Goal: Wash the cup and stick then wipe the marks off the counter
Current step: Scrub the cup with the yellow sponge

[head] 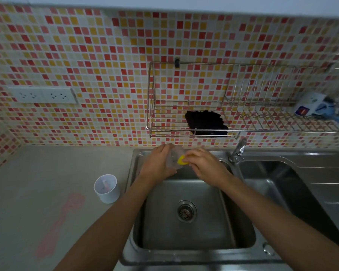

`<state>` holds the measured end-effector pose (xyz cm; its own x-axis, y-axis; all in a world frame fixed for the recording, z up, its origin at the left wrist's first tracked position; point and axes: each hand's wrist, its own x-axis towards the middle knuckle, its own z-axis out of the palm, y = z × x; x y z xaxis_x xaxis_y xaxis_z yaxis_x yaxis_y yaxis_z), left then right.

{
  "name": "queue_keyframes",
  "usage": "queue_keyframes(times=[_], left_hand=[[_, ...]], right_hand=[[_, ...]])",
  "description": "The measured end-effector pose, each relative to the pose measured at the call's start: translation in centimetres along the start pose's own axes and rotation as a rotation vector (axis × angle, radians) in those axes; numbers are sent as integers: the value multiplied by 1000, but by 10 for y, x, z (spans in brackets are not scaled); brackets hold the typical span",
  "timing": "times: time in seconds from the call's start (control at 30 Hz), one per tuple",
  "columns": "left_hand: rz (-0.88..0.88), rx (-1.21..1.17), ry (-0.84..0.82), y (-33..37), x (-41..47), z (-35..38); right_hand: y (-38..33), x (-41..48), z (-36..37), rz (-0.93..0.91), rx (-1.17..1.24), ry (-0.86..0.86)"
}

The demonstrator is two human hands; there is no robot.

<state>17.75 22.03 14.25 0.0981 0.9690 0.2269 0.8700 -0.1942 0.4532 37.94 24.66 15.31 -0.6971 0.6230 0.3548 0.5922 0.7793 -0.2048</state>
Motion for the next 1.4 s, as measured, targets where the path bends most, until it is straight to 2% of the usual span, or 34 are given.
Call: queue_keyframes(times=[0.1, 0.2, 0.27, 0.37, 0.43, 0.57, 0.63, 0.77, 1.03, 1.13, 1.27, 1.33, 1.4], left_hand=[[18, 40, -4, 6, 5, -2], [35, 45, -5, 7, 5, -3], [50, 34, -15, 8, 3, -4], [68, 33, -44, 11, 1, -7], [48, 33, -49, 11, 2, -10], [1, 0, -82, 3, 4, -15], [-1, -19, -96, 0, 4, -15], [-1, -94, -57, 4, 5, -10], [-66, -260, 113, 11, -1, -4], [15, -220, 143, 9, 0, -6], [100, -38, 112, 6, 2, -13], [125, -3, 93, 7, 3, -16], [152, 14, 53, 9, 3, -20]], right_hand=[[-2, -4, 2, 69, 45, 30], [-12, -6, 3, 158, 196, 7], [-12, -5, -1, 94, 163, -43], [5, 1, -8, -72, -65, -75], [8, 6, -11, -93, -127, -60], [-5, 2, -5, 5, 87, -82], [-8, -2, -2, -18, 57, -83], [-5, -3, 3, -65, -48, -2], [-17, 3, -3, -7, 92, 91], [-17, 1, -4, 36, 149, 54], [-17, 3, -3, 144, 303, 28], [-13, 6, -6, 76, 220, 22], [-5, 8, -6, -59, 18, 34]])
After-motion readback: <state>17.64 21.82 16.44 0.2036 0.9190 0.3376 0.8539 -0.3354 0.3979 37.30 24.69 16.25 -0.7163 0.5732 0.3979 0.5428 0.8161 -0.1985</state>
